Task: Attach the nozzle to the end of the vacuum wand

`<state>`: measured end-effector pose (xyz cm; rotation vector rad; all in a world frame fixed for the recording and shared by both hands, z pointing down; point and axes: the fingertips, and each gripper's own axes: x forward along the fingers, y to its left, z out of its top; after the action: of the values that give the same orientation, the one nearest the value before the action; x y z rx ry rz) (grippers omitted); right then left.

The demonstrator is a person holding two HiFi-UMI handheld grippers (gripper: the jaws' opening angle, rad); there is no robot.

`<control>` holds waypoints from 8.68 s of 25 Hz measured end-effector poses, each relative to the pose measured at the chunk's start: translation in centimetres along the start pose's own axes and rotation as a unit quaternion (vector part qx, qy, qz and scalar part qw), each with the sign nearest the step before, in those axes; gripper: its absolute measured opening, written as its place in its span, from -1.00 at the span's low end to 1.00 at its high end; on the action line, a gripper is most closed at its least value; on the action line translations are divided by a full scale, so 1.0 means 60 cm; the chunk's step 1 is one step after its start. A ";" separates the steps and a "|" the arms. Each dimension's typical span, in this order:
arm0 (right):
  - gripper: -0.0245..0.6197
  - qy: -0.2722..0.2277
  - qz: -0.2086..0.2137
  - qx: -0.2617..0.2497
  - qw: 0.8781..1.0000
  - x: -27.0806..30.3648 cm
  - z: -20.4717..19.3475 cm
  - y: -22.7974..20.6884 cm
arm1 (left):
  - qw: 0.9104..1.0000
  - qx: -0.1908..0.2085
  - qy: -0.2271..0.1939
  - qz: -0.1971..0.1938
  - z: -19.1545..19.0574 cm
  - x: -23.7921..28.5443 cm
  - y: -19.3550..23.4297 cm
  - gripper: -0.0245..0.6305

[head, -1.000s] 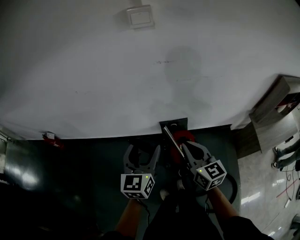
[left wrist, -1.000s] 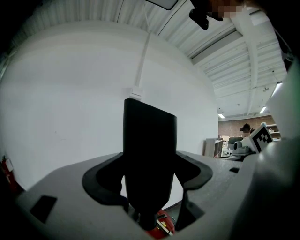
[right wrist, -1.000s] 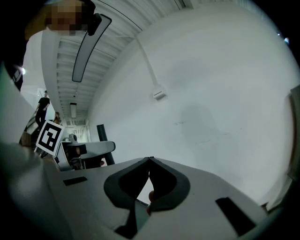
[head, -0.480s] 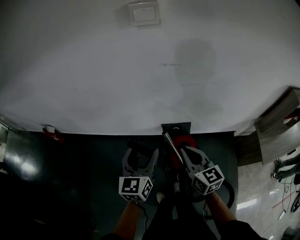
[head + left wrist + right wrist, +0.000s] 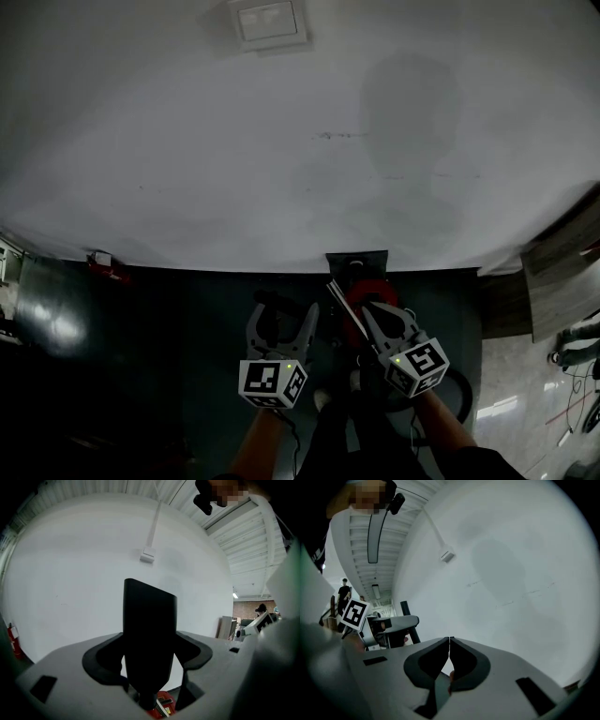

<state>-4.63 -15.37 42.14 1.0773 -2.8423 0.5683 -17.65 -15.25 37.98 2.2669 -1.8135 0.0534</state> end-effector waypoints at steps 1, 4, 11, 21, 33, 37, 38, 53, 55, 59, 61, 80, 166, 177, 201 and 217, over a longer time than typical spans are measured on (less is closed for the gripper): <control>-0.87 0.004 0.008 -0.007 1.000 0.005 -0.005 -0.002 | 1.000 0.000 0.000 0.001 -0.001 0.005 0.001 0.06; -0.82 0.021 0.028 -0.026 0.999 0.026 -0.026 -0.006 | 1.000 -0.004 -0.001 0.004 -0.001 0.017 0.007 0.06; -0.56 0.101 0.034 -0.060 0.992 0.098 -0.140 -0.041 | 1.000 -0.013 -0.008 0.014 -0.004 0.044 0.033 0.06; -0.45 0.152 0.030 -0.083 0.984 0.194 -0.258 -0.082 | 0.999 -0.027 -0.012 0.025 -0.037 0.092 0.069 0.06; -0.40 0.175 0.030 -0.115 0.977 0.247 -0.325 -0.115 | 0.999 -0.035 -0.012 0.031 -0.077 0.124 0.106 0.06; -0.40 0.193 0.031 -0.124 0.973 0.258 -0.346 -0.119 | 0.999 -0.037 -0.015 0.028 -0.076 0.131 0.109 0.06; -0.40 0.195 0.031 -0.126 0.972 0.261 -0.348 -0.119 | 0.999 -0.037 -0.015 0.027 -0.076 0.132 0.110 0.06; -0.42 0.189 0.028 -0.135 0.972 0.259 -0.353 -0.112 | 0.998 -0.052 -0.008 -0.016 -0.049 0.156 0.099 0.06; -0.42 0.187 0.029 -0.136 0.972 0.255 -0.352 -0.107 | 0.998 -0.060 0.003 -0.030 -0.049 0.166 0.092 0.06; -0.42 0.181 0.030 -0.139 0.973 0.251 -0.350 -0.102 | 0.996 -0.073 0.020 -0.048 -0.054 0.186 0.082 0.06; -0.42 0.179 0.031 -0.139 0.974 0.250 -0.350 -0.101 | 0.995 -0.084 0.024 -0.055 -0.057 0.194 0.080 0.06; -0.42 0.157 0.043 -0.143 0.976 0.243 -0.346 -0.090 | 0.986 -0.119 0.063 -0.096 -0.081 0.248 0.084 0.06; -0.43 0.200 0.063 -0.145 0.967 0.242 -0.401 -0.093 | 0.974 -0.192 0.046 -0.112 -0.144 0.241 0.109 0.06; -0.43 0.193 0.069 -0.154 0.966 0.234 -0.398 -0.081 | 0.964 -0.243 0.037 -0.101 -0.156 0.254 0.130 0.07; -0.42 0.187 0.066 -0.148 0.969 0.245 -0.401 -0.092 | 0.964 -0.250 0.027 -0.088 -0.165 0.246 0.141 0.07; -0.42 0.200 0.080 -0.148 0.965 0.266 -0.413 -0.097 | 0.974 -0.209 0.047 -0.074 -0.181 0.222 0.163 0.08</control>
<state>-14.97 -20.65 69.86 0.6065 -2.5579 0.3098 -22.72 -27.74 52.47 2.0497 -1.4405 -0.2216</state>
